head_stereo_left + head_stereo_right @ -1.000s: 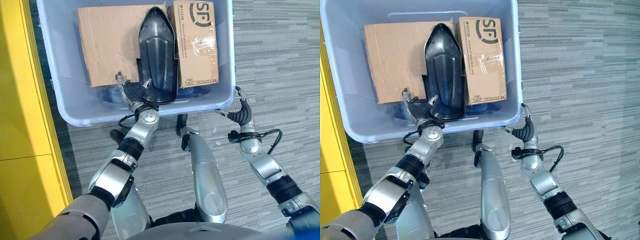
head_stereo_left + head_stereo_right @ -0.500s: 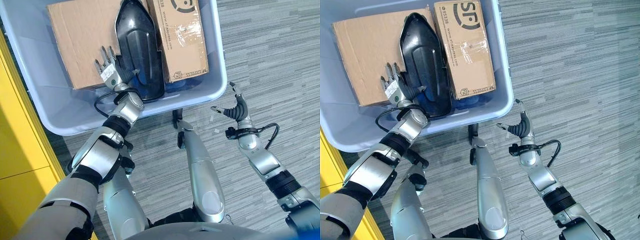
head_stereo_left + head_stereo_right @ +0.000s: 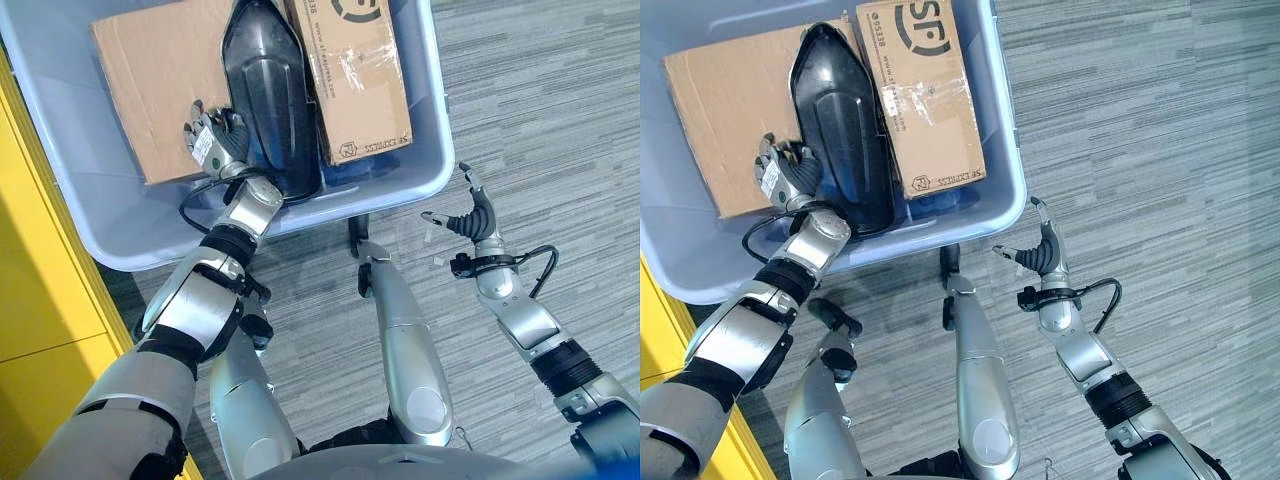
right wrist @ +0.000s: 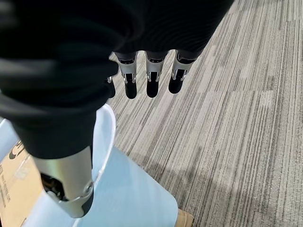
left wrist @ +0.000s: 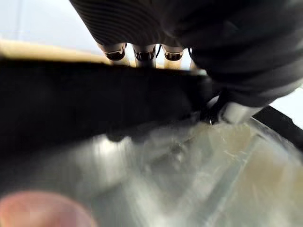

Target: Move parts from the plastic box to the shelf.

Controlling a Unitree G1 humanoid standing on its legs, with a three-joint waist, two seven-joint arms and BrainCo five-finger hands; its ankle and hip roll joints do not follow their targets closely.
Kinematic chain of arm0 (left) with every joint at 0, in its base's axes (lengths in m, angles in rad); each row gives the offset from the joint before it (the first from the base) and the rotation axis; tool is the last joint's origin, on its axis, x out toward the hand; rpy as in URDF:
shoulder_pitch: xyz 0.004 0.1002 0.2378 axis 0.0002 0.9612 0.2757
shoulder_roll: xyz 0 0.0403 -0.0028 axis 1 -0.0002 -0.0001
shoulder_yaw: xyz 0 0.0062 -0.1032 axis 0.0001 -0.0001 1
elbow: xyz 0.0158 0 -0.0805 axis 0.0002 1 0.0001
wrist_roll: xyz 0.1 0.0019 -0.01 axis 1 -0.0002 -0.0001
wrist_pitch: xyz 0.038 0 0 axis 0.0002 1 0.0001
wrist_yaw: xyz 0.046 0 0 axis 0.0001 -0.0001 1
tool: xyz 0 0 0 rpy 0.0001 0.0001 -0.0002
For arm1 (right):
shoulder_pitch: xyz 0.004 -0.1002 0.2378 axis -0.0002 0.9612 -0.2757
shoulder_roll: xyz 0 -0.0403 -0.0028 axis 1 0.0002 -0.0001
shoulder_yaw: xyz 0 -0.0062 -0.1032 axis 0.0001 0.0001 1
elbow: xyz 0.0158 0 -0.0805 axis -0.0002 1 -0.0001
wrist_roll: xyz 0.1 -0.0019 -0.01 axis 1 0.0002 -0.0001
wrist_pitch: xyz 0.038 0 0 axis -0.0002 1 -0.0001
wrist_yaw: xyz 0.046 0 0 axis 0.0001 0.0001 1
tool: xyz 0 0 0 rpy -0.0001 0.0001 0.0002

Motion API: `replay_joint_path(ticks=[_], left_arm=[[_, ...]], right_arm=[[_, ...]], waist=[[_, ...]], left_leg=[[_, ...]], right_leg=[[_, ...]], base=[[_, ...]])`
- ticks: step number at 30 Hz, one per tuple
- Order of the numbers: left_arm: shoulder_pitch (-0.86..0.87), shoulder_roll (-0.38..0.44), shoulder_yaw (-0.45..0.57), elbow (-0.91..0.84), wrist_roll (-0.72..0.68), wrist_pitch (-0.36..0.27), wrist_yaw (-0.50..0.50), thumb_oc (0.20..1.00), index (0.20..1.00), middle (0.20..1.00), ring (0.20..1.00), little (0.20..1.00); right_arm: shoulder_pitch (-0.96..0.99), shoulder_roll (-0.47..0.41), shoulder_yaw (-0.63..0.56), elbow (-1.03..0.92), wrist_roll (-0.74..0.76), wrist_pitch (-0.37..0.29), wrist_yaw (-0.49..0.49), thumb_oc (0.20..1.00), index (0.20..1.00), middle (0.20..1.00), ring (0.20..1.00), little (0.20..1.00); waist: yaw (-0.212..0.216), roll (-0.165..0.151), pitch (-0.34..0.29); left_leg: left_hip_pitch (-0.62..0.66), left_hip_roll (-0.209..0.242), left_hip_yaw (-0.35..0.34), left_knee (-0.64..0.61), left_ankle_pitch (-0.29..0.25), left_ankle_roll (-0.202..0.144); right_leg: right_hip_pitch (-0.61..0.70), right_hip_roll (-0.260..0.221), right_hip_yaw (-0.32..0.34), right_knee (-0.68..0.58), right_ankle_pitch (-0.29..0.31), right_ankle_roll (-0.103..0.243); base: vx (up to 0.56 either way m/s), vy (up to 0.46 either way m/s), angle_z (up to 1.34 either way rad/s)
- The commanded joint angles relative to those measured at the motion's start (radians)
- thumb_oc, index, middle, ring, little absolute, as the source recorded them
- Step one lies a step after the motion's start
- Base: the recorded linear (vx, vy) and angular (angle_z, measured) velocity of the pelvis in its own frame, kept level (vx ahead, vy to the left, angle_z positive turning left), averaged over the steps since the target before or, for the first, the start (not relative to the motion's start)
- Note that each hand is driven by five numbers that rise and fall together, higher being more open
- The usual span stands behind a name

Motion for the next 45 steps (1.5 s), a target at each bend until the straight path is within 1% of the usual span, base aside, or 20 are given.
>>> replay_joint_path(ticks=[1, 4, 8, 9, 12, 14, 16, 18, 19, 20, 21, 23, 25, 28, 29, 31, 33, 36, 39, 45], left_arm=[[0.145, -0.149, 0.093, 0.133, -0.276, -0.043, -0.088, 0.2, 0.2, 0.2, 0.2, 0.2], [0.185, -0.197, 0.118, 0.106, -0.312, -0.111, -0.071, 0.2, 0.2, 0.2, 0.2, 0.2], [0.239, -0.26, 0.112, 0.048, -0.328, -0.155, -0.026, 0.2, 0.2, 0.2, 0.2, 0.2], [0.243, -0.264, 0.111, 0.041, -0.332, -0.158, -0.022, 0.2, 0.2, 0.2, 0.2, 0.2], [0.266, -0.288, 0.115, -0.002, -0.357, -0.202, 0.014, 0.2, 0.2, 0.2, 0.2, 0.2], [0.268, -0.295, 0.122, -0.032, -0.383, -0.239, 0.034, 0.2, 0.2, 0.2, 0.2, 0.2], [0.266, -0.297, 0.132, -0.055, -0.393, -0.295, 0.043, 0.2, 0.2, 0.2, 0.2, 0.2], [0.261, -0.297, 0.135, -0.085, -0.376, -0.314, 0.059, 0.2, 0.2, 0.2, 0.2, 0.2], [0.258, -0.293, 0.138, -0.11, -0.345, -0.337, 0.074, 0.2, 0.2, 0.2, 0.2, 0.2], [0.257, -0.289, 0.138, -0.131, -0.334, -0.34, 0.082, 0.2, 0.2, 0.2, 0.2, 0.2], [0.257, -0.276, 0.135, -0.191, -0.312, -0.353, 0.096, 0.2, 0.2, 0.2, 0.2, 0.2], [0.27, -0.249, 0.141, -0.272, -0.283, -0.38, 0.097, 0.2, 0.2, 0.2, 0.2, 0.2], [0.285, -0.222, 0.168, -0.329, -0.278, -0.394, 0.093, 0.2, 0.2, 0.2, 0.2, 0.2], [0.298, -0.2, 0.202, -0.371, -0.281, -0.397, 0.083, 0.2, 0.2, 0.2, 0.2, 0.2], [0.313, -0.166, 0.234, -0.412, -0.281, -0.395, 0.077, 0.2, 0.2, 0.2, 0.2, 0.2], [0.319, -0.151, 0.245, -0.429, -0.282, -0.392, 0.07, 0.2, 0.2, 0.2, 0.2, 0.2], [0.328, -0.109, 0.269, -0.472, -0.292, -0.383, 0.04, 0.2, 0.2, 0.2, 0.2, 0.2], [0.34, -0.075, 0.276, -0.499, -0.264, -0.391, 0.052, 0.2, 0.2, 0.2, 0.2, 0.2], [0.348, -0.051, 0.284, -0.522, -0.267, -0.395, 0.055, 0.2, 0.2, 0.2, 0.2, 0.2], [0.376, -0.023, 0.285, -0.59, -0.259, -0.365, 0.003, 0.2, 0.2, 0.2, 0.2, 0.2]], right_arm=[[0.0, -0.027, -0.008, -0.045, -0.004, -0.008, -0.039, 1.0, 1.0, 1.0, 1.0, 1.0], [0.004, -0.01, 0.003, -0.035, 0.0, -0.013, -0.057, 1.0, 1.0, 1.0, 1.0, 1.0], [-0.001, 0.006, 0.011, -0.03, 0.005, -0.006, -0.077, 1.0, 1.0, 1.0, 1.0, 1.0], [-0.003, 0.008, 0.01, -0.03, 0.006, -0.004, -0.079, 1.0, 1.0, 1.0, 1.0, 1.0], [-0.009, 0.014, 0.017, -0.035, 0.014, 0.012, -0.087, 1.0, 1.0, 1.0, 1.0, 1.0], [-0.015, 0.018, 0.023, -0.032, 0.023, 0.019, -0.094, 1.0, 1.0, 1.0, 1.0, 1.0], [-0.018, 0.018, 0.026, -0.031, 0.026, 0.022, -0.092, 1.0, 1.0, 1.0, 1.0, 1.0], [-0.018, 0.018, 0.028, -0.031, 0.026, 0.027, -0.09, 1.0, 1.0, 1.0, 1.0, 1.0], [-0.016, 0.017, 0.026, -0.031, 0.024, 0.025, -0.085, 1.0, 1.0, 1.0, 1.0, 1.0], [-0.015, 0.016, 0.023, -0.035, 0.023, 0.029, -0.082, 1.0, 1.0, 1.0, 1.0, 1.0], [-0.007, 0.013, 0.015, -0.052, 0.017, 0.04, -0.072, 1.0, 1.0, 1.0, 1.0, 1.0], [0.017, 0.003, 0.002, -0.066, 0.003, 0.037, -0.055, 1.0, 1.0, 1.0, 1.0, 1.0], [0.039, -0.001, -0.009, -0.076, -0.01, 0.03, -0.037, 1.0, 1.0, 1.0, 1.0, 1.0], [0.059, -0.004, -0.019, -0.085, -0.025, 0.021, -0.018, 1.0, 1.0, 1.0, 1.0, 1.0], [0.083, -0.011, -0.026, -0.096, -0.049, 0.003, 0.01, 1.0, 1.0, 1.0, 1.0, 1.0], [0.097, -0.015, -0.027, -0.103, -0.055, -0.001, 0.02, 1.0, 1.0, 1.0, 1.0, 1.0], [0.131, -0.03, -0.029, -0.114, -0.064, -0.03, 0.04, 1.0, 1.0, 1.0, 1.0, 1.0], [0.157, -0.037, -0.029, -0.125, -0.076, -0.062, 0.046, 1.0, 1.0, 1.0, 1.0, 1.0], [0.18, -0.046, -0.034, -0.144, -0.088, -0.061, 0.066, 1.0, 1.0, 1.0, 1.0, 1.0], [0.225, -0.057, -0.035, -0.159, -0.109, -0.081, 0.109, 1.0, 1.0, 1.0, 1.0, 1.0]], waist=[[-0.026, -0.023, 0.012], [-0.013, -0.021, 0.012], [0.007, -0.019, 0.012], [0.009, -0.018, 0.012], [0.02, -0.019, 0.012], [0.025, -0.02, 0.012], [0.027, -0.019, 0.012], [0.028, -0.017, 0.012], [0.029, -0.015, 0.012], [0.03, -0.014, 0.012], [0.034, -0.005, 0.012], [0.042, 0.01, 0.012], [0.047, 0.021, 0.012], [0.049, 0.027, 0.012], [0.048, 0.036, 0.012], [0.048, 0.037, 0.012], [0.046, 0.047, -0.002], [0.045, 0.059, -0.036], [0.044, 0.064, -0.058], [0.051, 0.075, -0.113]], left_leg=[[-0.1, 0.031, -0.07, 0.172, -0.104, -0.054], [-0.099, 0.026, -0.078, 0.165, -0.102, -0.053], [-0.101, 0.018, -0.088, 0.149, -0.095, -0.053], [-0.102, 0.017, -0.089, 0.147, -0.094, -0.053], [-0.098, 0.015, -0.094, 0.135, -0.088, -0.054], [-0.093, 0.016, -0.095, 0.129, -0.086, -0.054], [-0.087, 0.018, -0.096, 0.124, -0.083, -0.055], [-0.072, 0.018, -0.095, 0.118, -0.081, -0.054], [-0.061, 0.02, -0.095, 0.113, -0.078, -0.054], [-0.053, 0.02, -0.096, 0.109, -0.077, -0.054], [-0.024, 0.019, -0.095, 0.089, -0.07, -0.053], [0.041, 0.019, -0.091, 0.058, -0.06, -0.05], [0.109, 0.022, -0.088, 0.031, -0.052, -0.049], [0.183, 0.024, -0.081, 0.004, -0.046, -0.047], [0.27, 0.03, -0.081, -0.023, -0.035, -0.047], [0.306, 0.03, -0.082, -0.032, -0.033, -0.046], [0.38, 0.033, -0.085, -0.048, -0.028, -0.044], [0.415, 0.035, -0.085, -0.06, -0.019, -0.044], [0.443, 0.036, -0.085, -0.071, -0.011, -0.045], [0.497, 0.036, -0.085, -0.101, 0.004, -0.049]], right_leg=[[0.012, 0.03, -0.036, 0.084, -0.113, 0.034], [0.017, 0.027, -0.041, 0.083, -0.112, 0.036], [0.018, 0.022, -0.048, 0.08, -0.11, 0.039], [0.019, 0.022, -0.049, 0.08, -0.109, 0.039], [0.027, 0.021, -0.056, 0.072, -0.108, 0.039], [0.033, 0.021, -0.058, 0.071, -0.109, 0.038], [0.039, 0.021, -0.06, 0.071, -0.112, 0.038], [0.052, 0.021, -0.059, 0.071, -0.116, 0.036], [0.062, 0.02, -0.059, 0.071, -0.119, 0.036], [0.068, 0.02, -0.058, 0.071, -0.12, 0.036], [0.092, 0.02, -0.06, 0.068, -0.122, 0.037], [0.149, 0.014, -0.068, 0.056, -0.126, 0.038], [0.212, 0.008, -0.076, 0.047, -0.133, 0.039], [0.281, 0.002, -0.081, 0.038, -0.142, 0.04], [0.366, -0.002, -0.088, 0.025, -0.153, 0.034], [0.405, -0.001, -0.091, 0.016, -0.156, 0.03], [0.491, 0.0, -0.097, -0.007, -0.165, 0.021], [0.542, 0.004, -0.1, -0.022, -0.178, 0.011], [0.584, 0.009, -0.103, -0.044, -0.183, 0.004], [0.669, 0.019, -0.117, -0.095, -0.191, -0.003]], base=[[0.01, -0.057, 0.02], [0.01, -0.075, 0.05], [0.01, -0.05, 0.09], [0.01, -0.048, 0.08], [0.01, -0.036, 0.06], [0.01, -0.024, 0.07], [0.01, -0.01, 0.06], [0.01, 0.0, 0.04], [0.0, 0.0, 0.0], [0.0, 0.0, 0.0], [0.03, 0.05, 0.04], [0.04, 0.079, 0.09], [0.05, 0.084, 0.06], [0.07, 0.099, 0.04], [0.11, 0.131, 0.06], [0.09, 0.09, 0.03], [0.13, 0.093, -0.01], [0.11, 0.082, -0.03], [0.1, 0.061, 0.01], [0.07, 0.048, -0.04]])
